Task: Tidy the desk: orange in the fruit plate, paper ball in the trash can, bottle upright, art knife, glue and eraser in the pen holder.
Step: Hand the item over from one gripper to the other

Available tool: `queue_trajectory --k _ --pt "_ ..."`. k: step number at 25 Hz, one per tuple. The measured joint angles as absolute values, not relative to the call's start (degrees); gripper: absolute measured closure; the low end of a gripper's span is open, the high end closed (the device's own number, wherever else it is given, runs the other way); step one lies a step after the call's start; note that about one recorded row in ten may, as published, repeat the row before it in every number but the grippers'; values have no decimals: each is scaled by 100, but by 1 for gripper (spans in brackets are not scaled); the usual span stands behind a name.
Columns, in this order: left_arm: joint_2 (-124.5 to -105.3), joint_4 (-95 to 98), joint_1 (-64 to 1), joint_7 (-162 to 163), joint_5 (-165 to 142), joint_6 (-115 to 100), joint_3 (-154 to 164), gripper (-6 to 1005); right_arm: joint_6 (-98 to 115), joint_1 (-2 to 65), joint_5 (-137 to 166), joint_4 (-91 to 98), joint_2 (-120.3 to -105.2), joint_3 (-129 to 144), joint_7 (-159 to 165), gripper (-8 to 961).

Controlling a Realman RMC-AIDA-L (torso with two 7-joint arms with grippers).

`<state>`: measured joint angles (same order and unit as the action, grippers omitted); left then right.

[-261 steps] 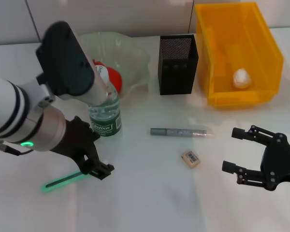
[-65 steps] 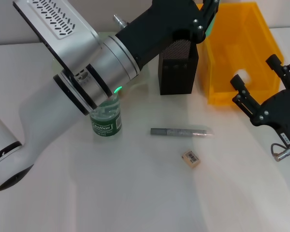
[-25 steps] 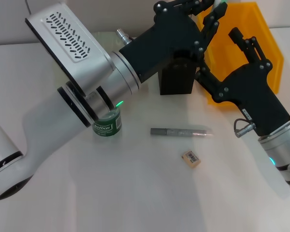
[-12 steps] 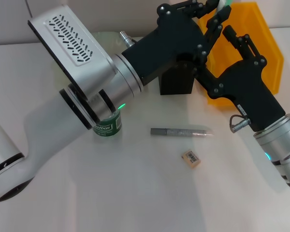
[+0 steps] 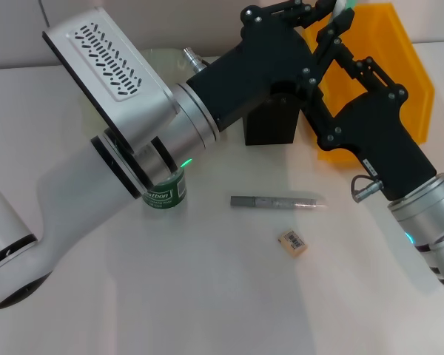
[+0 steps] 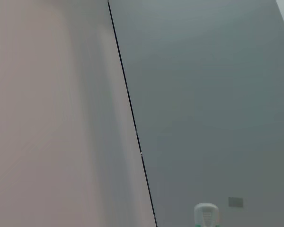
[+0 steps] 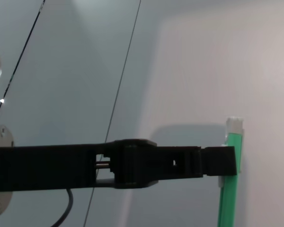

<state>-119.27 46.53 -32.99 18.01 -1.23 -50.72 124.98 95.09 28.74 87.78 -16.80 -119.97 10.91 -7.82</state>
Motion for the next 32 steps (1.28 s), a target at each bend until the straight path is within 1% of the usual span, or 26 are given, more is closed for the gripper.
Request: queue_trajectory --k 8,15,30,32 --pt "-11927 4654 -3295 1793 -123 -5063 12507 751 9469 2927 8806 -1593 -11970 902 60 450" --pt "-11927 4654 -3307 1735 -123 -5035 12507 748 9457 2933 8808 -1568 -11971 960 76 453" --pt "-11927 4642 -3296 1722 -123 -5000 12498 743 9483 2936 8816 -1575 -11989 960 4 622" --pt "-11927 4641 -3295 1722 -123 -5000 12498 742 9485 2941 8818 -1579 -11989 960 3 633"
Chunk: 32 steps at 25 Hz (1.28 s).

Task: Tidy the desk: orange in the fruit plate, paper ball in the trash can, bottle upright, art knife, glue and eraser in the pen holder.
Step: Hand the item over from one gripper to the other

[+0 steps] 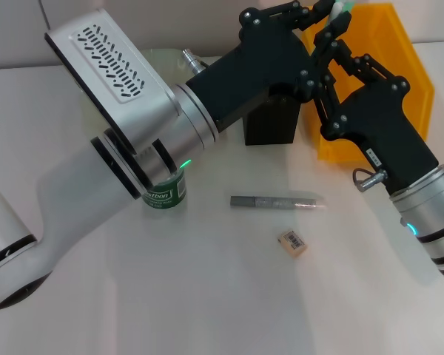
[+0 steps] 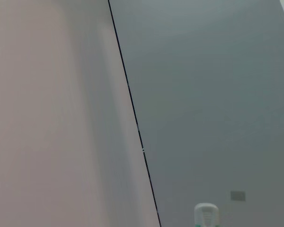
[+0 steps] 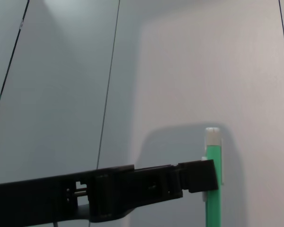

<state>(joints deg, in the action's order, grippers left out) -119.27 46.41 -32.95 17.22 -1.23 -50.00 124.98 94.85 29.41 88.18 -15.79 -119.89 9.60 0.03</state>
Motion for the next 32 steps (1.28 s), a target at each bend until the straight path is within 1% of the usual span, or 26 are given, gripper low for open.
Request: queue_trajectory --k 7,14,19,32 --pt "-11927 4640 -3295 1722 -123 -5003 12498 739 9497 2951 8825 -1591 -11989 958 0 671" --pt "-11927 4640 -3295 1723 -123 -5013 12507 736 9516 2973 8825 -1591 -11988 949 0 687" --pt "-11927 4641 -3296 1723 -123 -5008 12516 734 9518 3011 8825 -1591 -11989 954 0 741" --pt "-11926 4642 -3307 1723 -118 -5004 12532 729 9655 2996 8818 -1589 -11991 929 -9 823"
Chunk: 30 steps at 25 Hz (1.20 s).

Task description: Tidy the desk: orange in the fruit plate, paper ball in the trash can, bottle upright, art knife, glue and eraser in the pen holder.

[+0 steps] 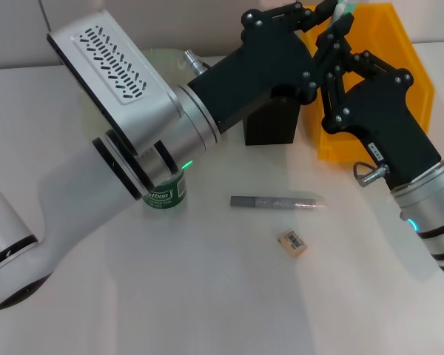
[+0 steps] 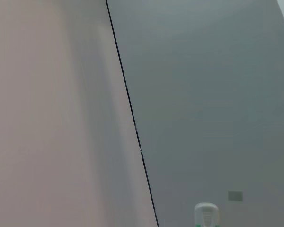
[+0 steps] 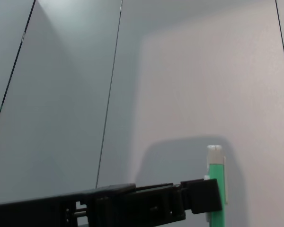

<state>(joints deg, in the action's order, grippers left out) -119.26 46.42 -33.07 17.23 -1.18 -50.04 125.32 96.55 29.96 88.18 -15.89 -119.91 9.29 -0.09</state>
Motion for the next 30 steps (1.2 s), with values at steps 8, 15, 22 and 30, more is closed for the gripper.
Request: queue_trajectory --k 8,15,22,30 --pt "-11923 4640 -3333 1765 -108 -5013 12547 726 9663 3017 8917 -1598 -11992 895 -19 866" --pt "-11932 4645 -3331 1760 -137 -5028 12559 724 9673 2983 8915 -1613 -12000 881 -26 875" --pt "-11929 4668 -3312 1785 -135 -5057 12563 673 9673 2913 8914 -1611 -11999 756 -27 877" --pt "-11894 4692 -3164 2302 -223 -5298 12551 604 9347 2807 8909 -1605 -11982 168 93 876"
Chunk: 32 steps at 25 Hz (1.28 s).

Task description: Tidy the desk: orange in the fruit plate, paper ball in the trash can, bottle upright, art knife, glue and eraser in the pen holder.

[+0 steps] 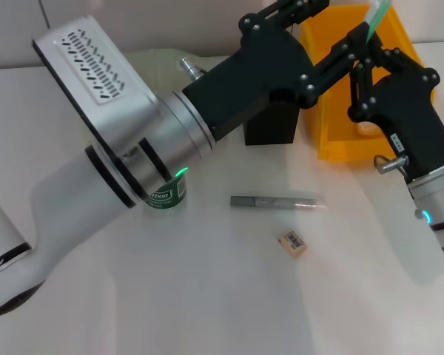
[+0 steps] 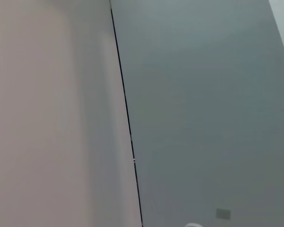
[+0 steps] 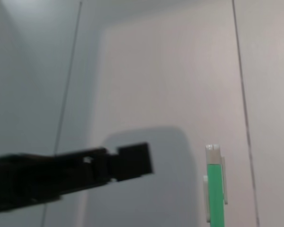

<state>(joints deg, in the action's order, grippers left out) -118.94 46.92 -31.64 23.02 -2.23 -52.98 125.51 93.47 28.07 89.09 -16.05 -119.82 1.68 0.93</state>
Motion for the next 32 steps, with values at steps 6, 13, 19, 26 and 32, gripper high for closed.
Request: queue_trajectory --k 6,13,19,26,32 --pt "-11838 4803 -2817 3375 -1334 -5620 12104 450 8841 3032 8908 -1539 -11980 -181 198 875" --pt "-11743 5486 -1812 4392 -2902 -6225 11278 197 7883 3672 8910 -1552 -11979 -343 203 875" --pt "-11768 5217 -1483 4979 -3679 -7283 10354 165 7126 4007 8906 -1566 -11984 -489 205 874" --pt "-11778 4269 -1505 5001 -3824 -8275 9705 165 6597 4084 8935 -1534 -11981 -600 207 873" --pt "-11777 4147 -1524 4990 -3832 -8329 9619 165 6120 4225 8941 -1518 -11965 -604 207 872"
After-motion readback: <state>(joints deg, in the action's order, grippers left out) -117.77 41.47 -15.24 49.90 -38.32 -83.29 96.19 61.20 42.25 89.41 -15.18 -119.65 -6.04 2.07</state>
